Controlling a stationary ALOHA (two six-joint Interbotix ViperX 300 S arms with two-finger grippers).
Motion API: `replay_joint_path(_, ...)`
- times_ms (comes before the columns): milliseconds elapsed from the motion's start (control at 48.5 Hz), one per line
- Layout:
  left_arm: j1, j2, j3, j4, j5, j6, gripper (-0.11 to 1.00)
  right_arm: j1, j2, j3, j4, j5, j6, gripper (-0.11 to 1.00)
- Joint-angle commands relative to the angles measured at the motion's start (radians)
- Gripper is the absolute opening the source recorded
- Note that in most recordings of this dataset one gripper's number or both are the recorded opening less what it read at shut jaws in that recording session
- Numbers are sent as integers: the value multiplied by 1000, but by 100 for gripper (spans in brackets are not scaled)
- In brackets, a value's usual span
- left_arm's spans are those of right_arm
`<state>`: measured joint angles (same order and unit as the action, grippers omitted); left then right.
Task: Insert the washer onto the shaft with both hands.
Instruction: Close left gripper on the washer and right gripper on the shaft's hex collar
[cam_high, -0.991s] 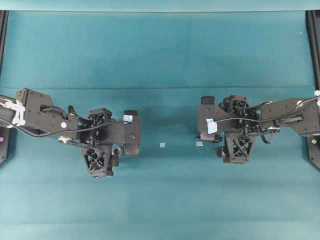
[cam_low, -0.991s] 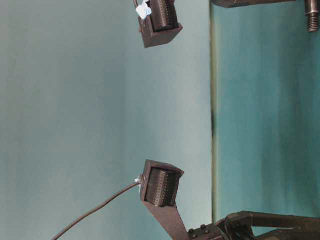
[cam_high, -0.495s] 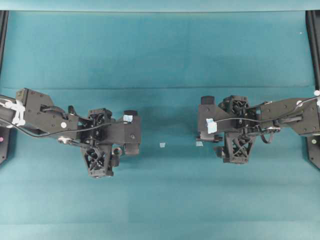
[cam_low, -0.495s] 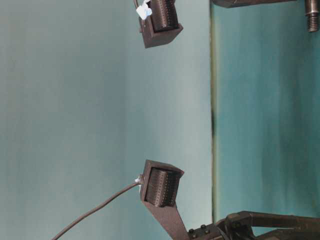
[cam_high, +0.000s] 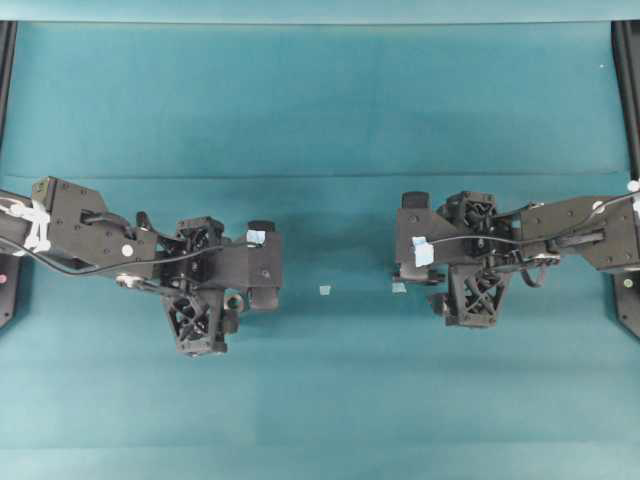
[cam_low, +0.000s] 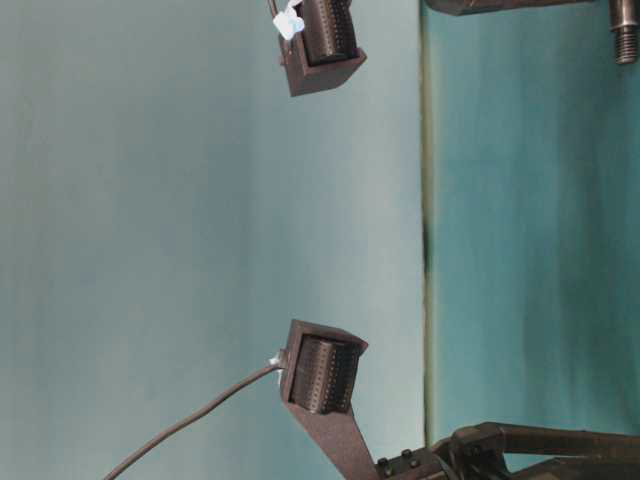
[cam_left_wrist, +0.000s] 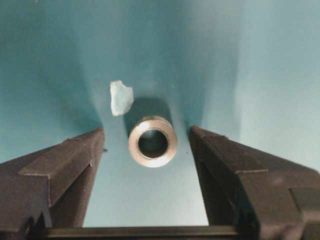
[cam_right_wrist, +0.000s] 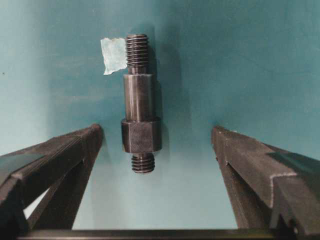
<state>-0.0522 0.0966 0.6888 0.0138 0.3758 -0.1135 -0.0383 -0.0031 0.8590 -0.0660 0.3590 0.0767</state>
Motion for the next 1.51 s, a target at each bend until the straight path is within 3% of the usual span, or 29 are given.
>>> replay_joint_path(0,-9,-5,-6,2,-3,0,73,-6,8,-5,5,-2,-3,84)
replay_joint_path(186,-12,-5,-8,2,-3,0,64,-6,12,-9,8,-2,-6,64)
replay_joint_path(433,-17,-9,-8,2,-5,0,36,-5,14,-9,6,-2,-6,26)
replay_joint_path(599,-18,-11,-3,2,-5,2,36,-5,14,-11,6,-3,-8,11)
replay_joint_path(1486,-18,-12,-6,2,-5,3,36,-17,6,-25,5,12,-14,7)
